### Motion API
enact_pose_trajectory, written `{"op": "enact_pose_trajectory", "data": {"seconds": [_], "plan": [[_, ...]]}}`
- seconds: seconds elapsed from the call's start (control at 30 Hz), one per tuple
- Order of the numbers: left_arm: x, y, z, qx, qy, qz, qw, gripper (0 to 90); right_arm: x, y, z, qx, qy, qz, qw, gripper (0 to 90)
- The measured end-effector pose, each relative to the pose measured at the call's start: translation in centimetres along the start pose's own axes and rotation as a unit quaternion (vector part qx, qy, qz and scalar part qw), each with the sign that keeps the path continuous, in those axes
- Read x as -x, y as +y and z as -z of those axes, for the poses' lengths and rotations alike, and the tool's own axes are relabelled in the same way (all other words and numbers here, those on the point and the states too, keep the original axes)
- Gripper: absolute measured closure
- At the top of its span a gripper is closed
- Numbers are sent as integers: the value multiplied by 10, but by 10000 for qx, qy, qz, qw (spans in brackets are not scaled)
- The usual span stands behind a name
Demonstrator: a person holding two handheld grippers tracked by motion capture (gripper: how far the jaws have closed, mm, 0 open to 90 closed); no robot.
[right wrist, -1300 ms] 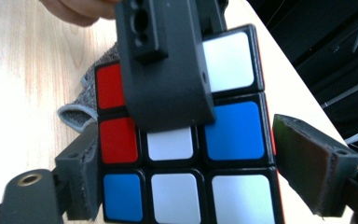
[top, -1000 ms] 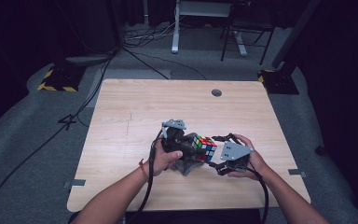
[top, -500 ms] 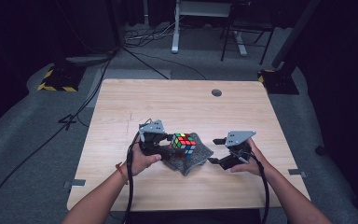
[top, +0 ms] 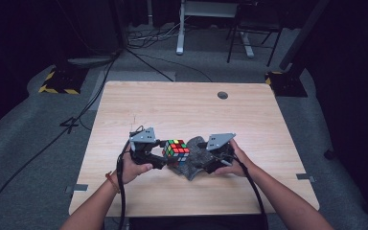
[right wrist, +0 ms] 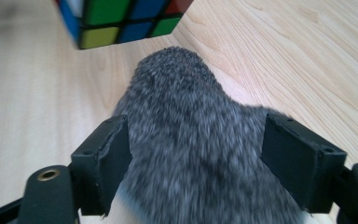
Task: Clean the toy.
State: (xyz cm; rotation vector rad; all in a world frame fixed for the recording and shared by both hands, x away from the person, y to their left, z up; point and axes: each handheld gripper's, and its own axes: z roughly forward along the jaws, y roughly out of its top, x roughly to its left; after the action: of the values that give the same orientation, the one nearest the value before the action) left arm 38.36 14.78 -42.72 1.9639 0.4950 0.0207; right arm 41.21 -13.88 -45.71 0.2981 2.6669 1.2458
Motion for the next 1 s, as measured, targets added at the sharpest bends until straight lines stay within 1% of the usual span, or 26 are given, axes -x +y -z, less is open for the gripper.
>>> {"op": "enact_pose_trajectory", "data": {"seconds": [0.07,0.13,0.17,0.2,0.23,0.27,0.33,0.37,0.4,0.43,0.47,0.53,0.57,0.6,0.63,0.73,0.8,0.87,0.9,0.93,1.0], "plan": [[-1,-1,1,16,0,-28,10000,339,1,2,-10,-103,-50,8,9999,224],[-1,-2,3,56,-20,-22,10000,339,5,1,-23,-295,21,-89,9995,227],[-1,-2,3,47,4,-35,10000,339,7,-1,-30,-405,-29,-139,9991,234],[-1,-3,3,53,8,-33,10000,339,10,-3,-38,-549,-22,-206,9983,256],[-1,-3,4,63,1,-37,10000,339,11,-6,-42,-606,15,-257,9978,274],[0,-3,4,60,-2,-50,10000,339,11,-8,-46,-661,-4,-284,9974,293],[0,-3,3,67,-6,-78,9999,339,12,-9,-47,-670,34,-335,9972,316],[0,-2,3,52,-6,-90,9999,339,12,-8,-47,-715,27,-282,9970,368],[0,-2,1,38,7,-87,10000,339,13,-7,-46,-744,44,-300,9968,408],[0,-2,0,13,14,-112,9999,339,13,-7,-45,-779,44,-293,9965,472],[0,-2,-1,-13,43,-135,9999,339,13,-7,-44,-781,52,-278,9965,554],[1,-2,-1,-27,46,-147,9999,339,13,-8,-42,-768,25,-300,9966,634],[1,-2,-2,-30,69,-152,9999,339,13,-9,-40,-769,22,-263,9967,669],[1,-2,-2,-29,85,-151,9998,339,12,-10,-38,-787,-21,-287,9965,695],[1,-3,-2,-20,99,-148,9998,339,12,-11,-36,-820,-55,-302,9962,707],[2,-3,-3,-29,96,-144,9998,339,10,-15,-26,-922,-168,-183,9954,730],[2,-3,-4,-42,85,-150,9998,339,11,-19,-18,-911,-197,-201,9954,737],[2,-3,-6,-59,81,-176,9998,339,16,-23,-2,-783,-195,-336,9962,740],[2,-2,-7,-55,53,-170,9998,339,17,-24,4,-706,-230,-384,9965,741],[2,-2,-8,-64,58,-171,9998,339,20,-25,16,-535,-257,-452,9972,742],[2,-1,-11,-97,70,-198,9997,339,21,-26,27,-403,-305,-485,9975,742]]}}
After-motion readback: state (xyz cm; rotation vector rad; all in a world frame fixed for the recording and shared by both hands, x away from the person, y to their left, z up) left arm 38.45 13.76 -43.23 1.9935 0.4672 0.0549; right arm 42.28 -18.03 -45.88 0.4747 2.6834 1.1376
